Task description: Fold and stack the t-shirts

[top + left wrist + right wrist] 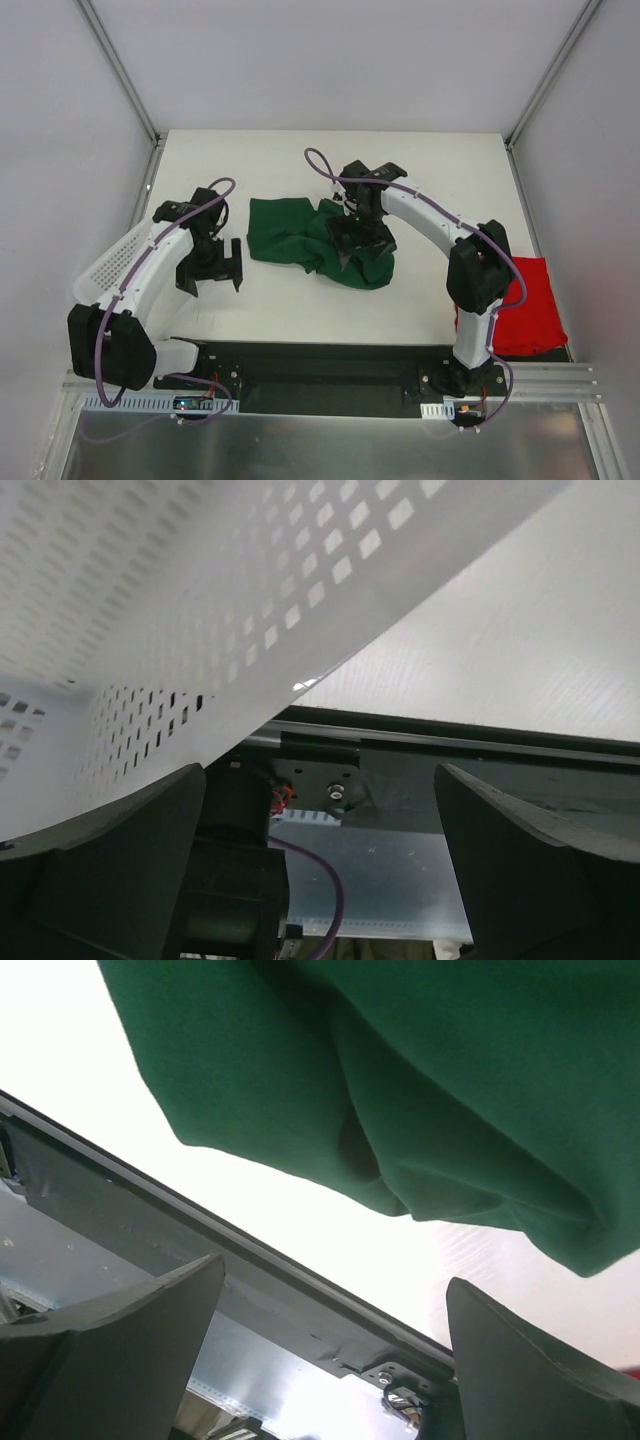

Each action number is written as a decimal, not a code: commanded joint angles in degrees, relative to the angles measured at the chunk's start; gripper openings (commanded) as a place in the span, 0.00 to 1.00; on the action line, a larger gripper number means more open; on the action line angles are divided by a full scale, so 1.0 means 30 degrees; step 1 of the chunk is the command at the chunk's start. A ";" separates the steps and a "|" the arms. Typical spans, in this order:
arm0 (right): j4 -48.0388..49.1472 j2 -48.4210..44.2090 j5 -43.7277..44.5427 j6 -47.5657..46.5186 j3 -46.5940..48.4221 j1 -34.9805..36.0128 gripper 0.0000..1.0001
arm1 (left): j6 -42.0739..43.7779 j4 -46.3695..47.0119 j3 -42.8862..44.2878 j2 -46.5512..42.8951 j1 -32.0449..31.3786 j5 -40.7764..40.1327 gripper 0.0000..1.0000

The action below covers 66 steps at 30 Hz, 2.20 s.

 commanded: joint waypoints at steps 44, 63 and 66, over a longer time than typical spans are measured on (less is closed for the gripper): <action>0.1443 -0.1349 -0.2952 0.0042 -0.3423 -0.0333 0.96 | -0.1551 -0.3019 1.4043 1.1973 -0.0156 -1.0663 0.99; 0.1266 -0.0206 -0.4241 -0.0163 -0.2311 -0.0303 0.96 | -0.7907 -0.2610 -0.2300 -0.5840 -0.0244 -0.2461 0.99; 0.1296 -0.0089 -0.4359 -0.0134 -0.2310 -0.0216 0.96 | -0.8349 -0.1996 -0.3505 -0.6342 -0.0244 -0.2081 1.00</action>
